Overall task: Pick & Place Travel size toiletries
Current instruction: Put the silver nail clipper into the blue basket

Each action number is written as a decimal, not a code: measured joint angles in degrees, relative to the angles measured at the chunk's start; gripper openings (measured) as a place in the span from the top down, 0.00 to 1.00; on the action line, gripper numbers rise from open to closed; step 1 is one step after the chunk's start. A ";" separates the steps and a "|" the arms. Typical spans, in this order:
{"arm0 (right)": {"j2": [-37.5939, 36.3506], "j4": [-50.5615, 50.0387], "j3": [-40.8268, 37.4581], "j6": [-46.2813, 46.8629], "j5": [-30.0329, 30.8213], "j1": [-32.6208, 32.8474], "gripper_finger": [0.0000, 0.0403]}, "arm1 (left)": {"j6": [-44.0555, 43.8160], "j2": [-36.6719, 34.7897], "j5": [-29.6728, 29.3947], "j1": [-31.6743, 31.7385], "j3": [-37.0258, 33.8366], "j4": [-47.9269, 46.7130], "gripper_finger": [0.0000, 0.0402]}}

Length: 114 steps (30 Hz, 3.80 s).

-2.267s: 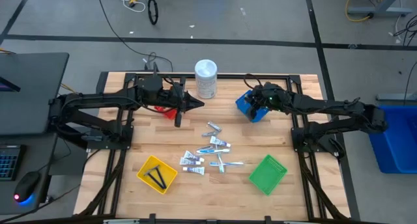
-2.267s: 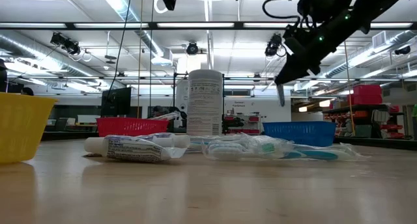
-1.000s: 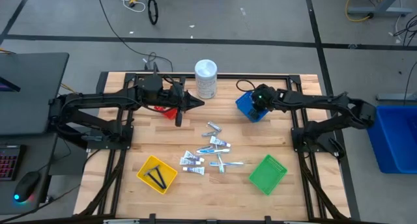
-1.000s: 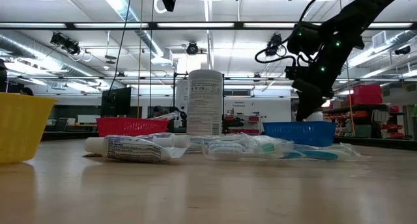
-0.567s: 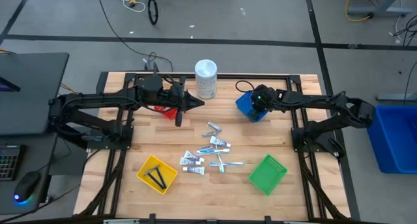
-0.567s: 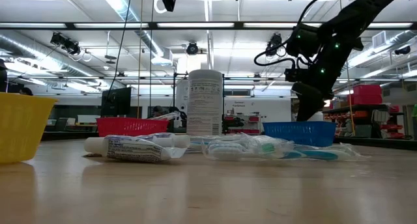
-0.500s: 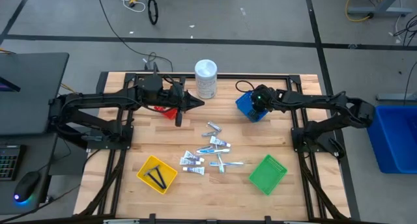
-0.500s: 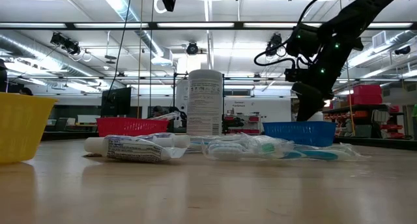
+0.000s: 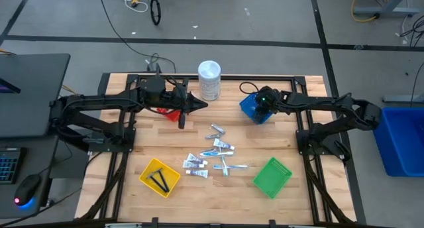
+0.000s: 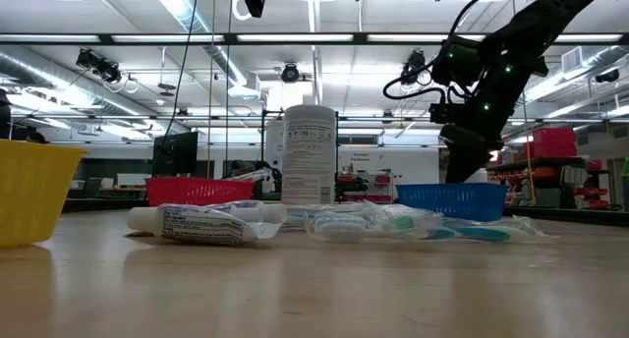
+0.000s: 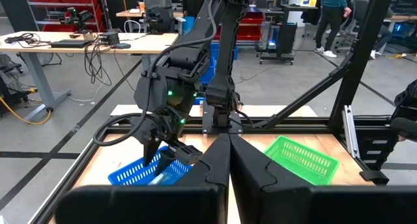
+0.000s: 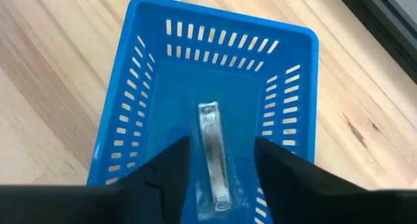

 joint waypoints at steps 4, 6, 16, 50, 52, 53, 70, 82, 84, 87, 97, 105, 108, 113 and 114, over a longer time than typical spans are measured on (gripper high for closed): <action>0.00 0.00 0.00 0.00 0.00 0.02 0.49 | 0.00 0.02 0.00 0.00 0.00 0.00 0.99; 0.00 0.02 0.00 0.00 0.00 0.02 0.47 | 0.00 0.01 0.00 0.00 0.00 0.00 0.98; -3.96 1.01 0.00 -2.12 -0.37 1.37 0.53 | -0.92 0.01 0.42 0.00 0.00 -0.02 0.98; -14.12 26.98 0.00 -5.35 -7.58 19.47 0.98 | -0.87 0.02 0.24 0.00 0.02 -0.02 0.98; -14.12 28.81 0.00 -5.31 -7.56 21.38 0.98 | -0.87 0.02 0.38 0.00 0.02 -0.02 0.98; -14.12 29.31 0.00 -5.30 -7.56 22.22 0.98 | -0.87 0.02 0.46 0.00 0.00 -0.04 0.99; -13.84 29.73 0.00 -5.16 -4.61 28.57 0.98 | -0.66 -1.85 0.48 -0.01 0.07 -4.79 0.99; -6.70 31.98 0.00 -4.94 -2.36 28.20 0.99 | 1.50 -7.06 -2.17 0.13 0.00 -8.66 0.99; -4.97 31.94 0.00 -4.51 -1.89 28.20 0.98 | 1.38 -7.19 -2.33 0.13 0.02 -8.45 0.99; -2.48 32.40 0.00 -3.10 -0.63 28.20 0.98 | 1.33 -7.17 -2.36 0.13 0.02 -8.88 0.99; 6.00 36.07 0.00 4.25 -0.33 28.15 0.96 | 1.29 -7.17 -1.97 0.13 0.02 -10.86 0.99; 12.39 38.61 0.00 10.90 0.15 28.15 0.82 | 1.29 -7.17 -1.95 0.13 0.02 -10.78 0.99; 14.13 39.96 0.00 10.93 0.15 28.15 0.74 | 1.29 -7.17 -1.95 0.14 0.02 -10.73 0.99; 15.98 41.27 0.00 11.14 0.13 28.15 0.61 | 1.29 -7.17 -1.95 0.15 0.02 -10.73 0.99; 16.20 41.30 0.00 11.41 0.13 28.15 0.58 | 1.29 -7.17 -1.95 0.13 0.02 -10.73 0.98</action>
